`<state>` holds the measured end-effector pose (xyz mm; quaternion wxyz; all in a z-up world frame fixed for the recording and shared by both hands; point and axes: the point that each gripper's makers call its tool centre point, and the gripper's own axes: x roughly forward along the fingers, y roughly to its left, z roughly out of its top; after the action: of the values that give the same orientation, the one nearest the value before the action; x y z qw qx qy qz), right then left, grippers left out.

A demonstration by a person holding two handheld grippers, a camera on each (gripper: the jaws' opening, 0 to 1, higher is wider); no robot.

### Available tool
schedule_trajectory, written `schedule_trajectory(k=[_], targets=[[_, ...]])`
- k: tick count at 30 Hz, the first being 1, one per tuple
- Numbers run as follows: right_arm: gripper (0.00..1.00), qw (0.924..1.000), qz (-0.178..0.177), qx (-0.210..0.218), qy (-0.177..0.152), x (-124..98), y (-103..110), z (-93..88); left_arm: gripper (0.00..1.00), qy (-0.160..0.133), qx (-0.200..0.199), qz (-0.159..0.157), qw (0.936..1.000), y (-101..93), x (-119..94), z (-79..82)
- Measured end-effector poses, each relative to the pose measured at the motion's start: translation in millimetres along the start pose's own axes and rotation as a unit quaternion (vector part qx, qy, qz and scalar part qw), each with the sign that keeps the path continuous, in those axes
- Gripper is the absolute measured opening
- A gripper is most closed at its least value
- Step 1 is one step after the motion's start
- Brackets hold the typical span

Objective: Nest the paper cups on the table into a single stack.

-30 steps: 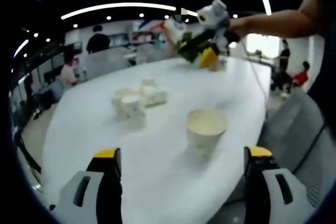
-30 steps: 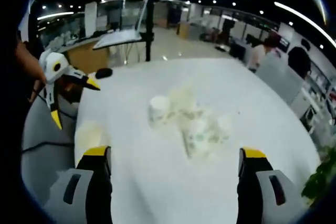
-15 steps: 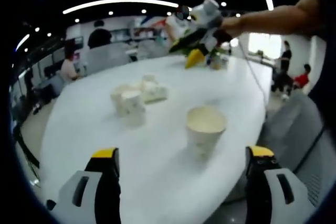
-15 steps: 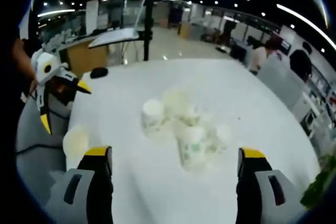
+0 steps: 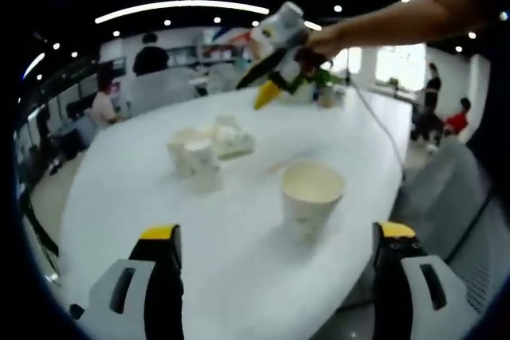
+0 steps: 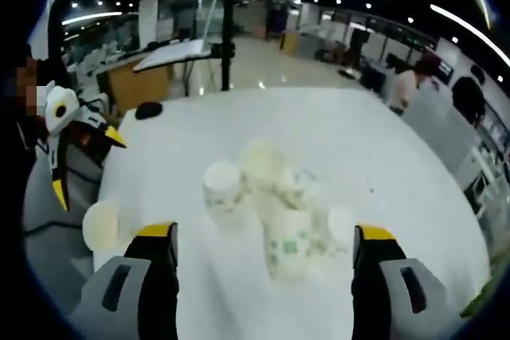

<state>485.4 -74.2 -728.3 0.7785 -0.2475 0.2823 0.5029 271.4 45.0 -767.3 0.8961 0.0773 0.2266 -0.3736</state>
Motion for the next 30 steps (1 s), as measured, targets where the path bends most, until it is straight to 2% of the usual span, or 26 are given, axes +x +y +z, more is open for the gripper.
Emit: schedule_trajectory(k=[6,10,17,19,22,30], targets=[[0.81,0.9999,0.01,-0.004,0.008,15.4,-4.3,-5.8,0.99,0.003,-0.003,0.001,1.0,0.7,0.5,-1.0],[0.71,0.9995,0.024,-0.007,0.017,25.6,-1.3,-11.8,0.98,0.005,-0.001,0.0,1.0,0.7,0.8,-1.8],[0.63,0.9989,0.033,-0.009,0.031,48.1,-5.4,-21.2,0.97,0.007,-0.008,0.008,0.9999,6.1,0.0,-4.1],[0.63,0.9987,0.033,-0.014,0.035,53.2,-5.7,-22.8,0.96,0.009,-0.005,0.01,0.9999,5.5,-0.2,-4.2],[0.61,0.9983,0.034,-0.021,0.043,60.6,-5.3,-26.3,0.94,0.015,0.026,0.013,0.9995,3.0,0.6,-5.8],[0.57,0.9962,0.04,-0.039,0.067,76.3,-1.8,-35.5,0.93,0.015,0.019,0.015,0.9996,7.8,0.8,-8.2]])
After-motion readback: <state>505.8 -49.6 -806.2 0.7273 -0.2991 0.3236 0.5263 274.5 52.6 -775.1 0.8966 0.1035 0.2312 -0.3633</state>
